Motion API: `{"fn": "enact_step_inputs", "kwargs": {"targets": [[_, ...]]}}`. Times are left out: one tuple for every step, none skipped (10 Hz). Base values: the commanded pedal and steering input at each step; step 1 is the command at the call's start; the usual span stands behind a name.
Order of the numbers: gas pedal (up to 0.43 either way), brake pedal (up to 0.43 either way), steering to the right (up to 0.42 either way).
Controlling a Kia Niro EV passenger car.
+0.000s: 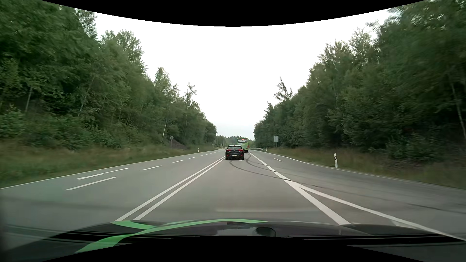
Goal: Follow the waypoints while adhering to traffic rules and regulations
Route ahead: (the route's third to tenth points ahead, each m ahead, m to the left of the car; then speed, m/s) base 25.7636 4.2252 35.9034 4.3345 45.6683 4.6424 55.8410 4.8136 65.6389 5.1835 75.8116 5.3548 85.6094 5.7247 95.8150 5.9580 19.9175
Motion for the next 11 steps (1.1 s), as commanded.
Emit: {"fn": "enact_step_inputs", "kwargs": {"targets": [[0.228, 0.000, -0.003], [0.228, 0.000, -0.003], [0.228, 0.000, -0.003], [0.240, 0.000, -0.003], [0.240, 0.000, -0.003], [0.268, 0.000, -0.003], [0.287, 0.000, -0.003], [0.319, 0.000, -0.003], [0.331, 0.000, -0.003], [0.339, 0.000, -0.003], [0.350, 0.000, -0.003]]}}
